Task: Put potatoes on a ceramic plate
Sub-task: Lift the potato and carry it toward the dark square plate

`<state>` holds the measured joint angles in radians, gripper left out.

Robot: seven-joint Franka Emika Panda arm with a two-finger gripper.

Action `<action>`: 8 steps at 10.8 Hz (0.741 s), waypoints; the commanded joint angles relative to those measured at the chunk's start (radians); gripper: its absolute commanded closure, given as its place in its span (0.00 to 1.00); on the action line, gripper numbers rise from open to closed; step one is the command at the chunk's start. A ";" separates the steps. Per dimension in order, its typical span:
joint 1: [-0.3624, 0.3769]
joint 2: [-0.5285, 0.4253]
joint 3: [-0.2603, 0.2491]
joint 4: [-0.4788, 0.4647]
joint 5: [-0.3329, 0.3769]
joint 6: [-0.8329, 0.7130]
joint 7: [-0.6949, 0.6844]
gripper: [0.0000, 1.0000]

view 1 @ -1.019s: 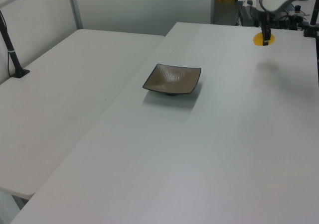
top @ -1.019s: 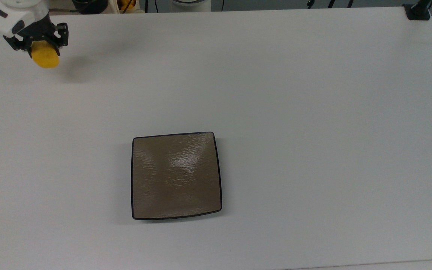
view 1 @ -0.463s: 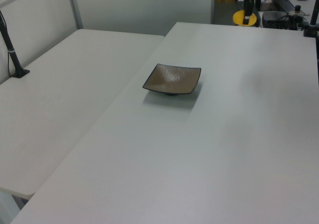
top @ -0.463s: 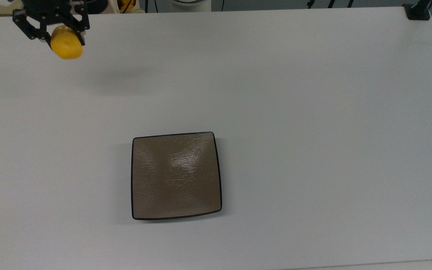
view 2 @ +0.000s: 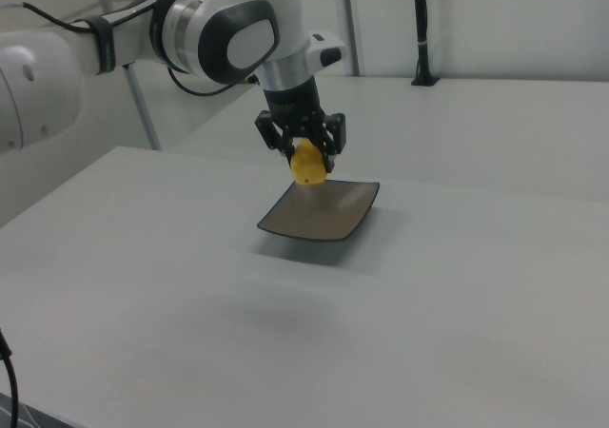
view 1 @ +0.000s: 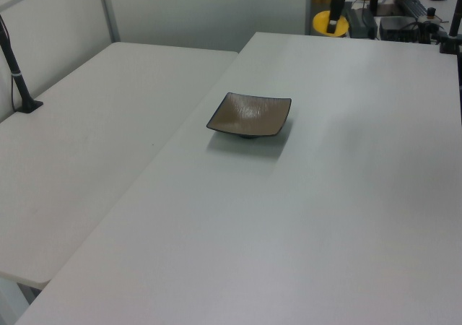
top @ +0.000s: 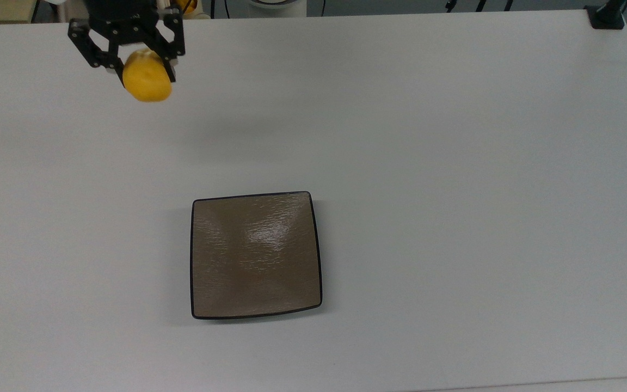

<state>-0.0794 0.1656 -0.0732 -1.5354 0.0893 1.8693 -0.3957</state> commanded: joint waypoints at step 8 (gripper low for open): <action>0.119 0.310 0.044 -0.006 0.061 0.589 0.186 0.86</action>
<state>0.0158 0.4328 -0.0232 -1.5381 0.0974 2.3833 -0.2238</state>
